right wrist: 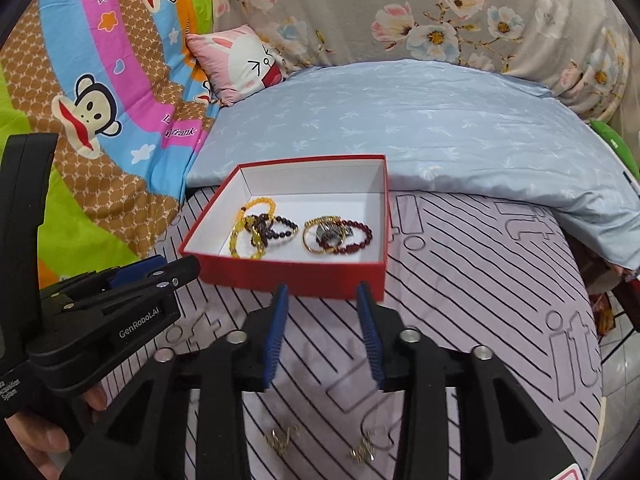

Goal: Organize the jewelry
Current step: 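Open both tools to release the bracelets into the box, then move both tools from the box to the two dangle earrings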

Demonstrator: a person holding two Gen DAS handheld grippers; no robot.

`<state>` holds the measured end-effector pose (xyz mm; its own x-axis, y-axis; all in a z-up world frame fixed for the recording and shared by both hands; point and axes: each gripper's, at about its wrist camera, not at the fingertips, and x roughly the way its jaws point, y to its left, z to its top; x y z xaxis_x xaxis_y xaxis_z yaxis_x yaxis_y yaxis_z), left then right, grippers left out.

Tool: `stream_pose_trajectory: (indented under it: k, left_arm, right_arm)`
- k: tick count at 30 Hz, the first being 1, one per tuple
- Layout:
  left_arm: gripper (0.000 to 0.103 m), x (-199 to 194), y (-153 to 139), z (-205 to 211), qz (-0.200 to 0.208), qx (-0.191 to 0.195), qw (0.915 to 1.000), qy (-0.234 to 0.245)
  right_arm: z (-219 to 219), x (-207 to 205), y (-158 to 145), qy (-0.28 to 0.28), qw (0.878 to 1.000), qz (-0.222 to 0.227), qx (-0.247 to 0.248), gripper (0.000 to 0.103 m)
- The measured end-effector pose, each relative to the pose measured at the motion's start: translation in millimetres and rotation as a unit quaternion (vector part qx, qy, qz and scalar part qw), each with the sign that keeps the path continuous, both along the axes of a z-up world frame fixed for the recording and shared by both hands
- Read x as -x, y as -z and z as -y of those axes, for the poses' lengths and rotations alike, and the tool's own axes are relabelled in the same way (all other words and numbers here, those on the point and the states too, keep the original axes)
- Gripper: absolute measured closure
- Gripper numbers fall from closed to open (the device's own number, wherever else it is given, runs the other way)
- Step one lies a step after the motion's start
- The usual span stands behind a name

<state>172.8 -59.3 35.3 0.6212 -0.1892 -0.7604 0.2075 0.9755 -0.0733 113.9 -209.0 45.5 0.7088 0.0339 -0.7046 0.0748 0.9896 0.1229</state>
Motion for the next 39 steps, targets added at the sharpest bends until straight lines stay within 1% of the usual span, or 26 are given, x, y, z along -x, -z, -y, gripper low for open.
stream_pose_trajectory:
  k: [3,7,11,15,18,20,22,27,34,38,39]
  left_arm:
    - [0.067,16.3,5.1,-1.7,-0.004,-0.004,1.0000,0.004]
    - [0.067,37.5,18.7,-6.9,-0.014,-0.009,0.9998,0.005]
    - [0.067,58.0,41.3,-14.9,-0.034,-0.012,0.9993,0.000]
    - [0.066,74.3,63.1,-22.4,-0.055,-0.010,0.9984,-0.006]
    - [0.066,83.4,72.8,-22.1,-0.061,-0.019,0.9979,-0.005]
    - [0.064,89.4,77.0,-21.6,-0.062,-0.023,0.9978,-0.005]
    - [0.060,93.3,79.0,-21.4,-0.064,-0.019,0.9977,-0.006]
    - [0.059,100.9,81.5,-18.4,-0.064,-0.019,0.9977,-0.003]
    - [0.054,102.7,83.7,-16.4,-0.068,-0.018,0.9975,-0.001]
    - [0.054,103.7,83.7,-13.3,-0.067,-0.020,0.9975,0.003]
    - [0.054,103.7,83.7,-12.6,-0.067,-0.021,0.9975,0.003]
  right_arm:
    - [-1.9,21.8,3.1,0.002,1.000,-0.002,0.011,0.063]
    - [-0.5,49.6,18.9,0.010,1.000,-0.017,0.024,0.063]
    - [8.0,75.0,45.7,0.022,0.999,-0.046,0.013,0.063]
    - [12.6,91.1,70.3,0.029,0.997,-0.073,0.005,0.063]
    - [14.7,99.3,81.6,0.033,0.996,-0.082,0.000,0.063]
    - [15.6,100.7,85.8,0.034,0.996,-0.087,-0.004,0.063]
    - [16.3,100.6,88.5,0.036,0.995,-0.088,-0.005,0.063]
    - [13.7,95.8,91.8,0.036,0.995,-0.089,-0.008,0.063]
    - [9.3,84.2,99.4,0.031,0.995,-0.094,-0.010,0.063]
    - [9.9,77.1,102.8,0.032,0.995,-0.095,-0.008,0.063]
    - [10.7,75.5,103.8,0.033,0.995,-0.096,-0.008,0.064]
